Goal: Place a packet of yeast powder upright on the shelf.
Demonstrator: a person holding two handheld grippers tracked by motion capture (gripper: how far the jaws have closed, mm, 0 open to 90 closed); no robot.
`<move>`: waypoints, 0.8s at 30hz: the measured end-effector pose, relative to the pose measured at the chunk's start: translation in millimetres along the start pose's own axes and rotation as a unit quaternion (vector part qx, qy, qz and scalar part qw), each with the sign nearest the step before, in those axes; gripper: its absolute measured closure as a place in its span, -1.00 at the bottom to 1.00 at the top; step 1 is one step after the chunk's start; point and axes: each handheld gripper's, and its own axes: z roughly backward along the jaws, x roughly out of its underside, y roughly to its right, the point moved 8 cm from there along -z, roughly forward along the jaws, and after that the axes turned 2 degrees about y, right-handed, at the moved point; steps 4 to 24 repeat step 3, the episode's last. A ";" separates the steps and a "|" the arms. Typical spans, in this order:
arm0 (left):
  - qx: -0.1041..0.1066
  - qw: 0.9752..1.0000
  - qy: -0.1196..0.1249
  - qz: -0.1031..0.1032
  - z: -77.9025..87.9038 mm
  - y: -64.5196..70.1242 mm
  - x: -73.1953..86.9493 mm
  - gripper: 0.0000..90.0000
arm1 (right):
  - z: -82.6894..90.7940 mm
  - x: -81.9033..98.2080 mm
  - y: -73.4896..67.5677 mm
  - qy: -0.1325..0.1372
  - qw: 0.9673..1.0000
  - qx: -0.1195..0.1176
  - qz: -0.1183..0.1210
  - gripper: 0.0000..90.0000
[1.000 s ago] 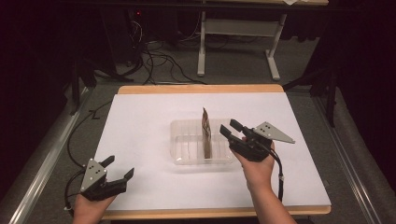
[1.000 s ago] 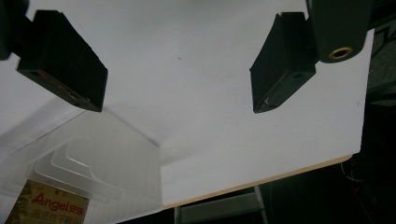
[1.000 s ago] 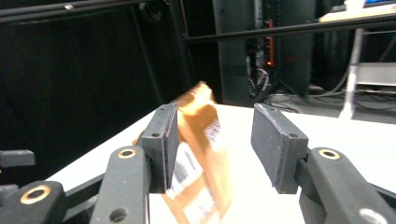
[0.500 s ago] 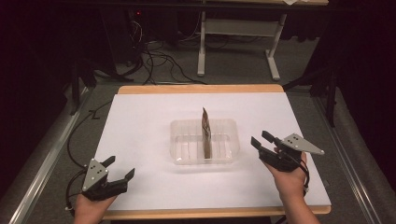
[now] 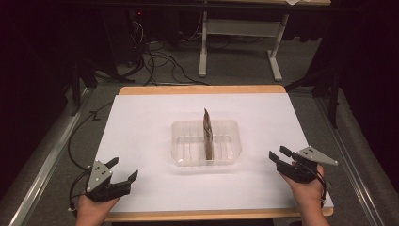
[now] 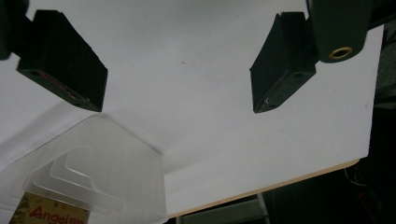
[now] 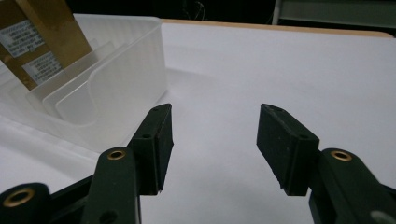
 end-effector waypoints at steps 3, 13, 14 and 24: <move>-0.002 1.000 0.002 0.001 1.1 -0.8 -0.1 -0.57 | -2.2 1.7 -1.4 -0.005 1.000 -0.004 0.001 -0.10; -0.002 1.000 0.002 0.001 1.1 -0.8 -0.1 -0.57 | -2.2 1.7 -1.4 -0.005 1.000 -0.004 0.001 -0.10; -0.002 1.000 0.002 0.001 1.1 -0.8 -0.1 -0.57 | -2.2 1.7 -1.4 -0.005 1.000 -0.004 0.001 -0.10; -0.002 1.000 0.002 0.001 1.1 -0.8 -0.1 -0.57 | -2.2 1.7 -1.4 -0.005 1.000 -0.004 0.001 -0.10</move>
